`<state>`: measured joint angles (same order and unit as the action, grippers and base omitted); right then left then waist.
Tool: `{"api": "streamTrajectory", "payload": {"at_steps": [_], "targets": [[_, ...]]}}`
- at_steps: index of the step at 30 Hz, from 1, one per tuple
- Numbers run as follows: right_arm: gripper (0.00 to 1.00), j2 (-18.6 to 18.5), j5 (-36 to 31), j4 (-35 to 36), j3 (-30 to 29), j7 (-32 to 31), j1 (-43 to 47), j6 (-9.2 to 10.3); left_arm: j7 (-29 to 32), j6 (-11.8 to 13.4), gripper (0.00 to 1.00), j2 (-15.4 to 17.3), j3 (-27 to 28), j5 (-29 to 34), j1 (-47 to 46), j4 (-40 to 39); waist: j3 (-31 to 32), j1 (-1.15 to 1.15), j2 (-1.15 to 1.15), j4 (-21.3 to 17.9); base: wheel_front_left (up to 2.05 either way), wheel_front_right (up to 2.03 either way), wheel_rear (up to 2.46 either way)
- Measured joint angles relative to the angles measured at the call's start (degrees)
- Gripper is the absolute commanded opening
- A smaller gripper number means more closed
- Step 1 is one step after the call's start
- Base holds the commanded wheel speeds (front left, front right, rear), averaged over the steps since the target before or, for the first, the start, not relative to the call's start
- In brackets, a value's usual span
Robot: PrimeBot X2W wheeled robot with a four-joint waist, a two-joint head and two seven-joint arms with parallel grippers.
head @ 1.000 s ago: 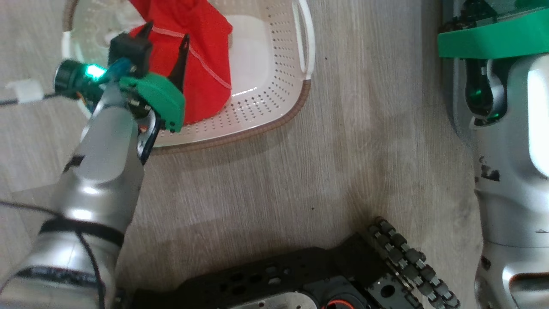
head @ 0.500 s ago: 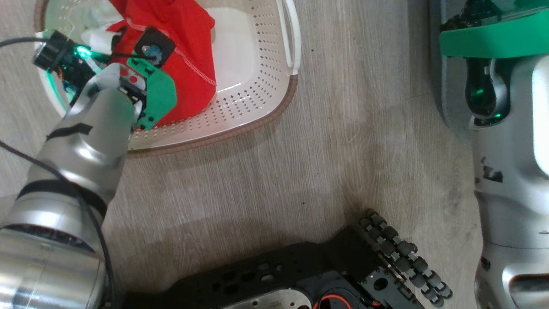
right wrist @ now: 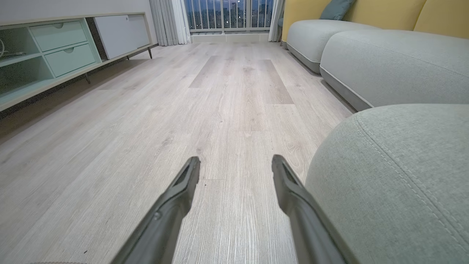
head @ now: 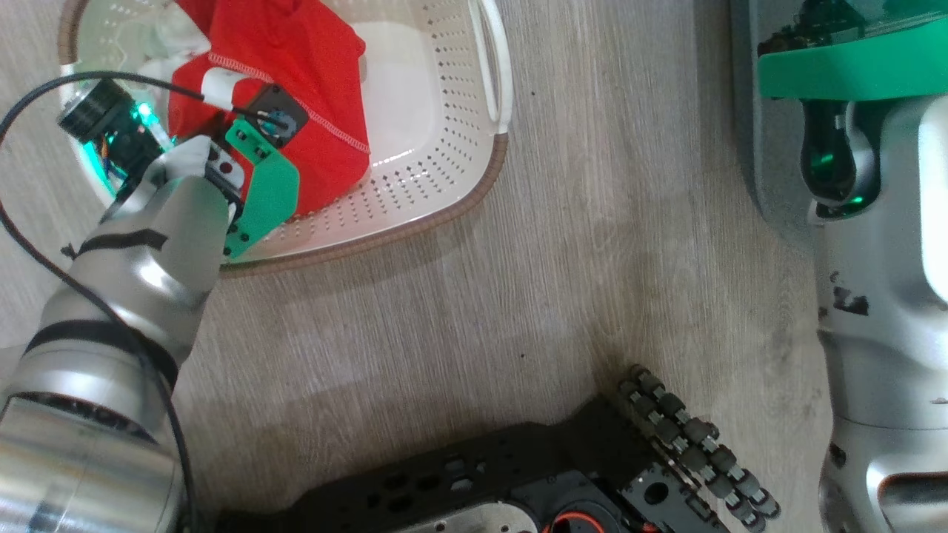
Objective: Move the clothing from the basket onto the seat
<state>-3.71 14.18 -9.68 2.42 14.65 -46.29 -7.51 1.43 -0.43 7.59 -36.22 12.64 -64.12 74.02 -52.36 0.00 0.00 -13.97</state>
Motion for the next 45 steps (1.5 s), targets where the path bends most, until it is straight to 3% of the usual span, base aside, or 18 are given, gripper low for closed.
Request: {"api": "streamTrajectory", "payload": {"at_steps": [4,12,23,36,45], "targets": [[1.0,0.01,-0.08,-0.56,-0.12,0.0,0.03,0.0,-1.54,-0.69,0.0,-0.41,0.27,-1.3,1.04,0.13,1.51,0.0,0.0,0.56,0.0,0.0,0.0],[1.0,0.01,-2.14,-2.68,-0.57,0.0,1.69,0.0,-11.41,-3.37,0.0,-2.53,2.23,-6.32,3.98,0.13,7.37,0.0,0.0,2.57,0.0,0.0,0.0],[1.0,0.01,-5.37,-8.21,-1.09,0.0,6.86,0.0,-15.62,-5.25,0.0,-5.24,6.59,-14.81,9.79,-2.34,18.65,0.0,0.0,6.84,0.0,0.0,0.0],[1.0,0.03,-7.75,-13.89,-4.15,0.0,17.56,0.0,-15.63,-3.85,0.0,-5.63,5.93,-24.29,21.14,-19.18,34.68,-0.01,0.01,12.67,0.0,0.0,0.0],[1.0,0.03,-7.72,-16.46,-4.09,-0.01,22.45,0.0,-15.63,-2.26,0.0,-5.6,5.94,-25.85,24.59,-29.27,42.95,-0.01,0.0,15.32,0.0,0.0,0.0]]}}
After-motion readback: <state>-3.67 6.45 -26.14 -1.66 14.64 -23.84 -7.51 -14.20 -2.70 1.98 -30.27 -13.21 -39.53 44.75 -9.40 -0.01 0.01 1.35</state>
